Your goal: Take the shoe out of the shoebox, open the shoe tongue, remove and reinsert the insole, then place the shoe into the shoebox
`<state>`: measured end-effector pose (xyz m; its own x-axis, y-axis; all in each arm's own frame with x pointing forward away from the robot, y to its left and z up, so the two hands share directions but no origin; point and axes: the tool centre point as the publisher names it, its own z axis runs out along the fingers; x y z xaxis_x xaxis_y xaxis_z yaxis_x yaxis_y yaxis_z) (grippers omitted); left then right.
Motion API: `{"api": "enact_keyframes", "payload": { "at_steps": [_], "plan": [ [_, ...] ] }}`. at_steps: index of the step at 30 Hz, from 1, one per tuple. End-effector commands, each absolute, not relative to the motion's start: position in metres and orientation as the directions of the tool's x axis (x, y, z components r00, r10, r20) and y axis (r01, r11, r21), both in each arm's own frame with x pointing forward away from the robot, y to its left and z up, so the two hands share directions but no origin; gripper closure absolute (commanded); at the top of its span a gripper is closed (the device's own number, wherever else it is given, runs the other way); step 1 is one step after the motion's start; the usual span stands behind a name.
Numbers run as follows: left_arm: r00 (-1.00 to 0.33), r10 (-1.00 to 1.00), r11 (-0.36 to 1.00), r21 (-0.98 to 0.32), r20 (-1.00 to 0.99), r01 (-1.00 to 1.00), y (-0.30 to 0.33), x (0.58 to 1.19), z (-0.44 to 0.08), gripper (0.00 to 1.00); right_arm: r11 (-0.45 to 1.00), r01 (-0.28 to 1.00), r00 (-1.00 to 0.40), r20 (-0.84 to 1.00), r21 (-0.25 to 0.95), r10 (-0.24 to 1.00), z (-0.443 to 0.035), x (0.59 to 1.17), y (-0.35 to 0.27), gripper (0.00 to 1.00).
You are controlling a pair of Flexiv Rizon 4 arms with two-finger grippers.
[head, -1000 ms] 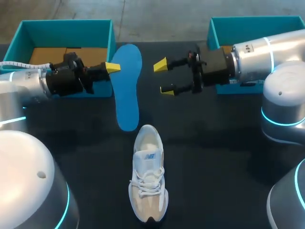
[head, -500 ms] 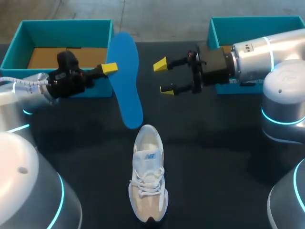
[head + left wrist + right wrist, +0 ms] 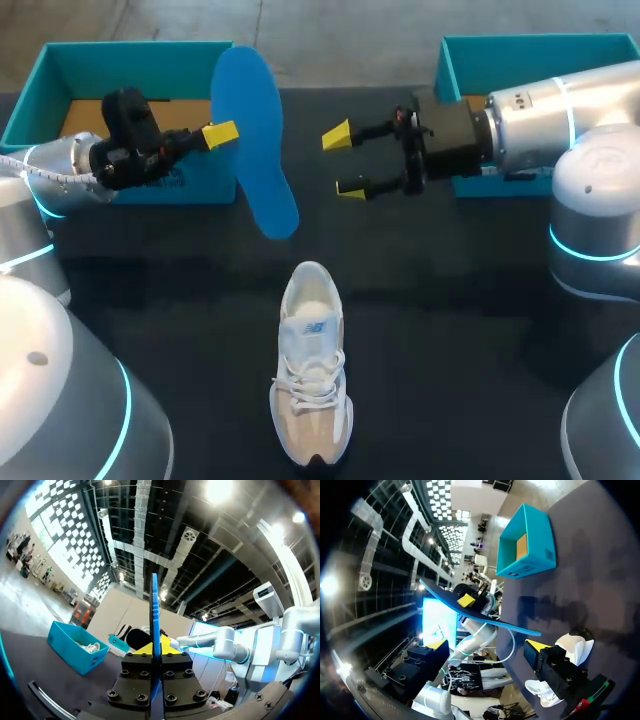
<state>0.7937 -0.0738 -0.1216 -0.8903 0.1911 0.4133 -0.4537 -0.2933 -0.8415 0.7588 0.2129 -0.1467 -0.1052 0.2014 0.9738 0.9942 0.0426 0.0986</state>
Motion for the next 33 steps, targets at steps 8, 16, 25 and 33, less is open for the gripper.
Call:
{"api": "enact_keyframes", "payload": {
  "at_steps": [8,16,25,33],
  "plan": [
    [-0.971,0.222,-0.358,-0.934,-0.085,0.0,-0.0684,0.7943,-0.1236,1.0,0.04,0.994,-0.104,0.974,0.098,0.203,-0.1472,0.7587,0.2151,0.0],
    [-0.922,0.2,-0.425,-0.877,-0.333,0.224,-0.0653,0.7911,-0.1256,1.0,0.04,0.994,-0.104,0.974,0.098,0.203,-0.1472,0.7587,0.2151,0.0],
    [-0.922,0.2,-0.425,-0.877,-0.333,0.224,-0.0653,0.7911,-0.1256,1.0,0.04,0.994,-0.104,0.974,0.098,0.203,-0.1472,0.7587,0.2151,0.0],
    [-0.893,0.172,-0.415,-0.853,-0.415,0.317,-0.0642,0.7902,-0.1246,1.0,0.04,0.994,-0.104,0.974,0.098,0.203,-0.1472,0.7587,0.2151,0.0]
  ]
}}
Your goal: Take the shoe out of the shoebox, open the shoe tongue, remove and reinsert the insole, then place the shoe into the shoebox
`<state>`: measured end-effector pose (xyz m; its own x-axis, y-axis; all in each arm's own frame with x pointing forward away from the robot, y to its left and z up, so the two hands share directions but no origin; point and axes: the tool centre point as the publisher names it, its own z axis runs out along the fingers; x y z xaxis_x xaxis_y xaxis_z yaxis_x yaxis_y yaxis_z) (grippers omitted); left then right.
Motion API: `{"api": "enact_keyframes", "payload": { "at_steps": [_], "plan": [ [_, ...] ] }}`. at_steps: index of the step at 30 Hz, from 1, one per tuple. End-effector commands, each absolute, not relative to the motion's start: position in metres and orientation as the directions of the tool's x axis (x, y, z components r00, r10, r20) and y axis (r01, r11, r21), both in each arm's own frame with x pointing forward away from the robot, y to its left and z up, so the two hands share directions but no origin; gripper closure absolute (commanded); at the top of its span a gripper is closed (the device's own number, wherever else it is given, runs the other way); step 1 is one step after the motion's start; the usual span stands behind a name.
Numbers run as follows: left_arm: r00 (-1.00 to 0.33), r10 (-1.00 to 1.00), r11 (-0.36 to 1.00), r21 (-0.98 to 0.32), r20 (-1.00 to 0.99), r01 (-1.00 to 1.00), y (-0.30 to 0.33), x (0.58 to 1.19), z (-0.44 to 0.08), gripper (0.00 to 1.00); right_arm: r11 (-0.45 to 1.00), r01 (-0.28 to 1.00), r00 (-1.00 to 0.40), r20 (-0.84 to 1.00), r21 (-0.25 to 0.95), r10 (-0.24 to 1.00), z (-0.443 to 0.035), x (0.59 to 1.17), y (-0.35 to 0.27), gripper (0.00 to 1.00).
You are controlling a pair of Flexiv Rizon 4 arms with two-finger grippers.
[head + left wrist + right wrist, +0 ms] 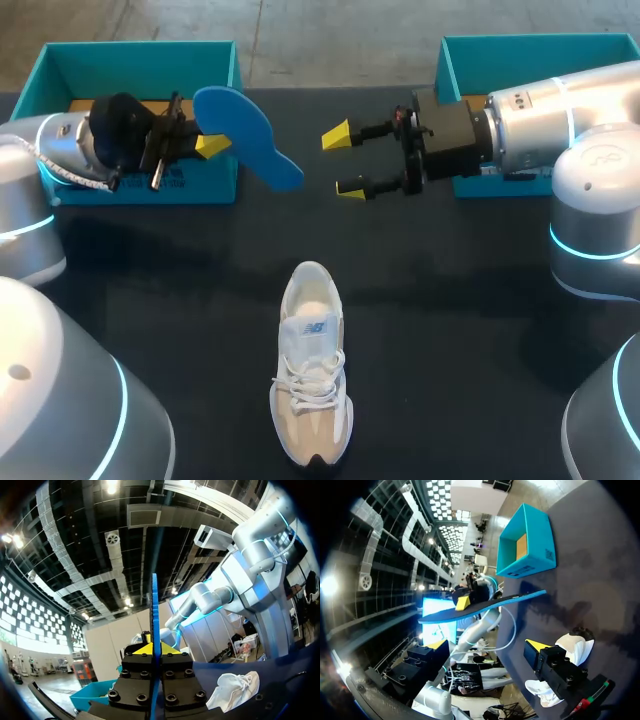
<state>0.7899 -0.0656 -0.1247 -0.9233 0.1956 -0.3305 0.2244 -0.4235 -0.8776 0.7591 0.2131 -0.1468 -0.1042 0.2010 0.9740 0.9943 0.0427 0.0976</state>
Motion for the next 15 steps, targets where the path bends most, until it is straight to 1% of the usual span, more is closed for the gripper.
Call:
{"api": "enact_keyframes", "payload": {
  "at_steps": [1,2,3,9,15],
  "plan": [
    [-0.897,0.176,-0.42,-0.855,-0.406,0.304,-0.063,0.789,-0.124,1.0,0.04,0.994,-0.104,0.974,0.098,0.203,-0.147,0.759,0.215,0.0],
    [-0.892,0.171,-0.426,-0.848,-0.418,0.315,-0.062,0.788,-0.122,1.0,0.04,0.994,-0.104,0.974,0.098,0.203,-0.147,0.759,0.215,0.0],
    [-0.853,0.141,-0.411,-0.813,-0.503,0.412,-0.06,0.786,-0.121,1.0,0.04,0.994,-0.104,0.974,0.098,0.203,-0.147,0.759,0.215,0.0],
    [-0.759,0.089,-0.392,-0.723,-0.645,0.569,-0.056,0.776,-0.121,1.0,0.04,0.994,-0.104,0.974,0.098,0.203,-0.147,0.759,0.215,0.0],
    [-0.624,0.03,-0.331,-0.597,-0.781,0.731,-0.054,0.773,-0.121,1.0,0.04,0.994,-0.104,0.974,0.098,0.203,-0.147,0.759,0.215,0.0]
  ]
}}
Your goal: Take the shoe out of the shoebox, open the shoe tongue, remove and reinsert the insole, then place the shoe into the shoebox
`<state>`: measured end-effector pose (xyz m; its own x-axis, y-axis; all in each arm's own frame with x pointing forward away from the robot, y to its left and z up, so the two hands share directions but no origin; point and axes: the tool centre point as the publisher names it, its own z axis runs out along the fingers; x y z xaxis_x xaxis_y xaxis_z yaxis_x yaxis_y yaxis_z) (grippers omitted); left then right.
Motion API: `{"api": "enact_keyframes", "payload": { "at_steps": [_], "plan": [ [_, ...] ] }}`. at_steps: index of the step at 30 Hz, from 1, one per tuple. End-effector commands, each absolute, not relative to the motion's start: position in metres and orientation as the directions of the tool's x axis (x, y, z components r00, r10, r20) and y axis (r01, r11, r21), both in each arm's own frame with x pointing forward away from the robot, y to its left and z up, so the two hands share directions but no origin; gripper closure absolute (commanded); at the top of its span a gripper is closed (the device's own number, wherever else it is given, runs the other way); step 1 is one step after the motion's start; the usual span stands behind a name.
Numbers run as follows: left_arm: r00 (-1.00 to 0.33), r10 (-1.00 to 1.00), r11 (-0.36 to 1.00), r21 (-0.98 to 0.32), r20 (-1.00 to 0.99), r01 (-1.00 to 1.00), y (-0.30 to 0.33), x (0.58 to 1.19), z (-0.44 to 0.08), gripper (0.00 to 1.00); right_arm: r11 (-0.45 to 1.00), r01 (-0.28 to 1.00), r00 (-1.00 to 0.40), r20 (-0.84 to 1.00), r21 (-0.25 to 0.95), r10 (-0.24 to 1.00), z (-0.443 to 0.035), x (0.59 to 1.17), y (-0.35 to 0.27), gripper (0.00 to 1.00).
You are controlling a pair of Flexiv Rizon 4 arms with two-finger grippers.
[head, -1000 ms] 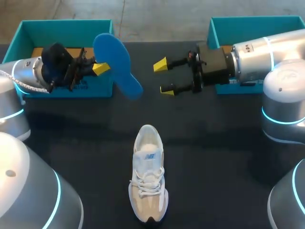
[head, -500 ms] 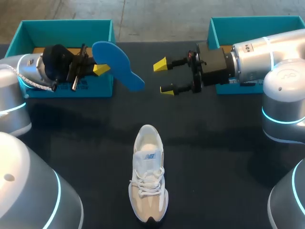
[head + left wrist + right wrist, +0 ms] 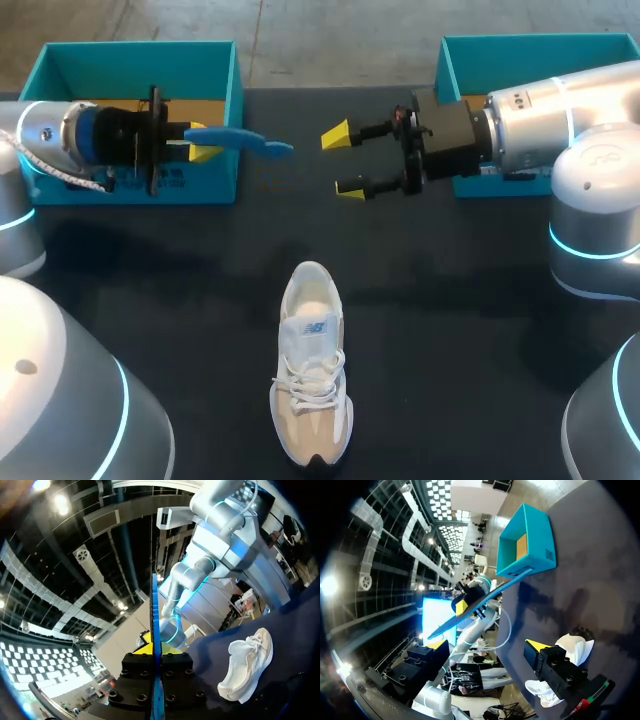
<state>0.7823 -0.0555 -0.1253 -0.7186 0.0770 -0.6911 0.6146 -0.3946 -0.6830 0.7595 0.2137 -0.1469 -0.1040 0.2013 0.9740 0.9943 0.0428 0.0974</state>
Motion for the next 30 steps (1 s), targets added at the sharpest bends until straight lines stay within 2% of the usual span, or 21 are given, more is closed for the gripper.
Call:
{"api": "enact_keyframes", "payload": {
  "at_steps": [1,16,25,27,30],
  "plan": [
    [-0.607,0.028,-0.325,-0.581,-0.794,0.746,-0.054,0.772,-0.121,1.0,0.04,0.994,-0.104,0.974,0.098,0.203,-0.147,0.759,0.215,0.0],
    [-0.403,0.047,-0.286,-0.399,-0.914,0.871,-0.054,0.777,-0.123,1.0,0.04,0.994,-0.104,0.974,0.098,0.203,-0.147,0.759,0.215,0.0],
    [-0.243,0.064,-0.277,-0.251,-0.968,0.928,-0.053,0.777,-0.127,1.0,0.04,0.994,-0.104,0.974,0.098,0.203,-0.147,0.759,0.215,0.0],
    [-0.156,0.064,-0.261,-0.167,-0.986,0.951,-0.054,0.778,-0.131,1.0,0.04,0.994,-0.104,0.974,0.098,0.203,-0.147,0.759,0.215,0.0],
    [-0.156,0.064,-0.261,-0.167,-0.986,0.951,-0.054,0.778,-0.131,1.0,0.04,0.994,-0.104,0.974,0.098,0.203,-0.147,0.759,0.215,0.0]
  ]
}}
